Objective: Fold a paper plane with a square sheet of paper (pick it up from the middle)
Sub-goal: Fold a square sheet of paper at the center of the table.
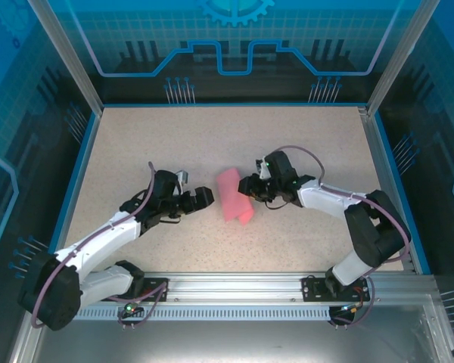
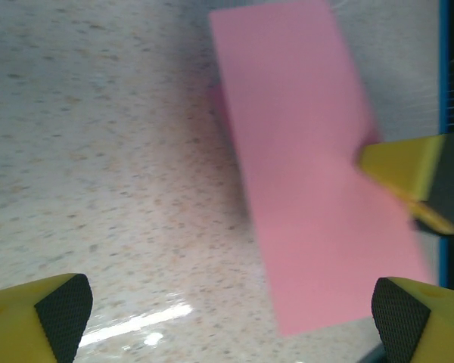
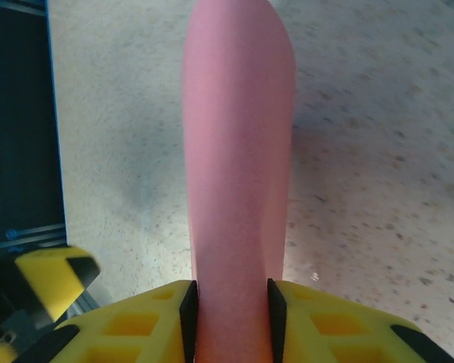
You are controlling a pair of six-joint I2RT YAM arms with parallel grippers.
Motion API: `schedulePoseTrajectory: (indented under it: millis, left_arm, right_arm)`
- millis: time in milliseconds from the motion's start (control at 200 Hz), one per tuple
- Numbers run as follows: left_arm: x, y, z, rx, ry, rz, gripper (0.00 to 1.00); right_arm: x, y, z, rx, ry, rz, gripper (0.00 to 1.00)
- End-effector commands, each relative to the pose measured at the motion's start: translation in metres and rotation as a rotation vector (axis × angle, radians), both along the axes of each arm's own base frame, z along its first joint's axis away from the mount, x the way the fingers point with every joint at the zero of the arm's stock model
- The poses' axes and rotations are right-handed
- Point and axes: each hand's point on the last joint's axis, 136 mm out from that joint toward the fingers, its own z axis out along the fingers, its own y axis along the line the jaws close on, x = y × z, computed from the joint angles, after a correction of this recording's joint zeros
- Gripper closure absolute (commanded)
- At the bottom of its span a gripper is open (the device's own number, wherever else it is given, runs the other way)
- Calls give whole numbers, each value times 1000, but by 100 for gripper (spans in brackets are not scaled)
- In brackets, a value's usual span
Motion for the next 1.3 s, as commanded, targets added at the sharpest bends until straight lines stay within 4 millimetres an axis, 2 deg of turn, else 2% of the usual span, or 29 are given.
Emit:
schedulePoseTrajectory:
  millis: [0,100,180,380,520,605,745,1020,1155,1235,1295]
  left_arm:
    - [10,-26,17,-143,8,-49,2]
    - [13,-37,8,-174,51,-74,1]
    - [14,-46,1,-177,74,-95,2]
    - [12,-62,-14,-149,113,-131,3]
    - [12,-68,-16,-135,124,-142,7]
    - [11,-72,-18,-118,127,-153,10]
    - [9,-76,-23,-99,140,-155,16]
    - [6,-93,-38,-108,183,-173,34]
    - [6,-100,-45,-104,209,-183,46]
    - [4,-102,-49,-95,221,-187,49]
    - [3,-100,-52,-73,221,-175,48]
  right_arm:
    - [4,-8,-19,51,34,-108,66]
    - [-6,-15,-37,29,67,-121,64]
    - [-14,-20,-44,10,79,-116,61]
    - [-31,-38,-46,-116,83,-65,50]
    - [-38,-55,-47,-222,92,-24,48]
    - [-40,-58,-49,-244,105,16,48]
    - [-41,-51,-50,-235,109,77,45]
    - [-40,-35,-52,-152,122,149,44]
    - [-38,-39,-54,-155,130,144,45]
    - [-38,-42,-54,-157,135,139,45]
    - [-37,-44,-54,-153,137,132,46]
